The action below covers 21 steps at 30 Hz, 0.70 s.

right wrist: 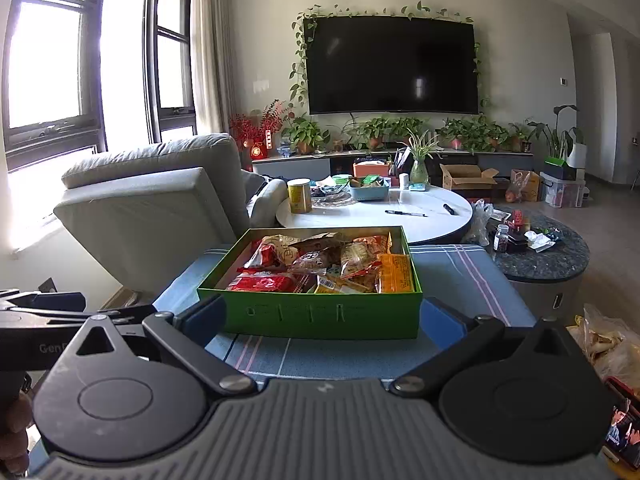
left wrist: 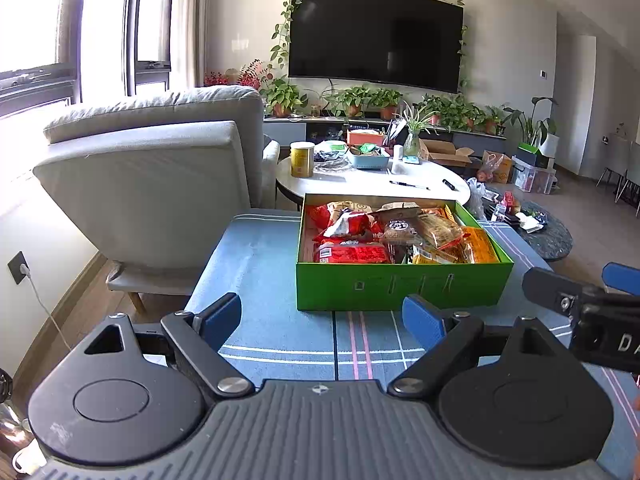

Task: Organize snacks

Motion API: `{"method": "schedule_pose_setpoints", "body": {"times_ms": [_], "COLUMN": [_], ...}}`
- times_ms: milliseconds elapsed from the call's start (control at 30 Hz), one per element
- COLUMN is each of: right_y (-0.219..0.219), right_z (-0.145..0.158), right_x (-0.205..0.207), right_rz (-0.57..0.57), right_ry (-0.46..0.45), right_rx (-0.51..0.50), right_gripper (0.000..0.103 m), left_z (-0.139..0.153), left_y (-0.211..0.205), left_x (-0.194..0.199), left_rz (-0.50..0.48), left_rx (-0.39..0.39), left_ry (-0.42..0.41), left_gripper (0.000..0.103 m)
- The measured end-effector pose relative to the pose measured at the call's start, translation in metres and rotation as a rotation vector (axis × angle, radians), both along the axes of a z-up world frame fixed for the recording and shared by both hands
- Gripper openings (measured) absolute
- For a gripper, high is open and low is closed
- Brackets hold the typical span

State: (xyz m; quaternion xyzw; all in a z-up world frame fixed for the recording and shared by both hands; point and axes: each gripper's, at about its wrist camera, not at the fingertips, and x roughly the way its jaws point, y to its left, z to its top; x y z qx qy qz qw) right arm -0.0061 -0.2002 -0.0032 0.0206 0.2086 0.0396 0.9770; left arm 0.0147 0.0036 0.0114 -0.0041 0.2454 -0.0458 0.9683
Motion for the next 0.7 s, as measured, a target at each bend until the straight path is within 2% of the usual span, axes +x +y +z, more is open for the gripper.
{"method": "schedule_pose_setpoints", "body": {"times_ms": [267,700], "right_y": [0.0001,0.002], "right_z": [-0.0014,-0.0021], "right_x": [0.0002,0.0002], "right_rz": [0.0,0.002], "right_ry": [0.008,0.013], "right_rx": [0.007,0.01], "right_gripper": [0.087,0.087], "left_z": [0.0009,0.0008], "left_y": [0.0042,-0.0003], "left_x": [0.0002,-0.003], "left_rz": [0.022,0.006], "left_rx": [-0.014,0.009], "left_ry": [-0.001,-0.006], "left_gripper": [0.087,0.087]}}
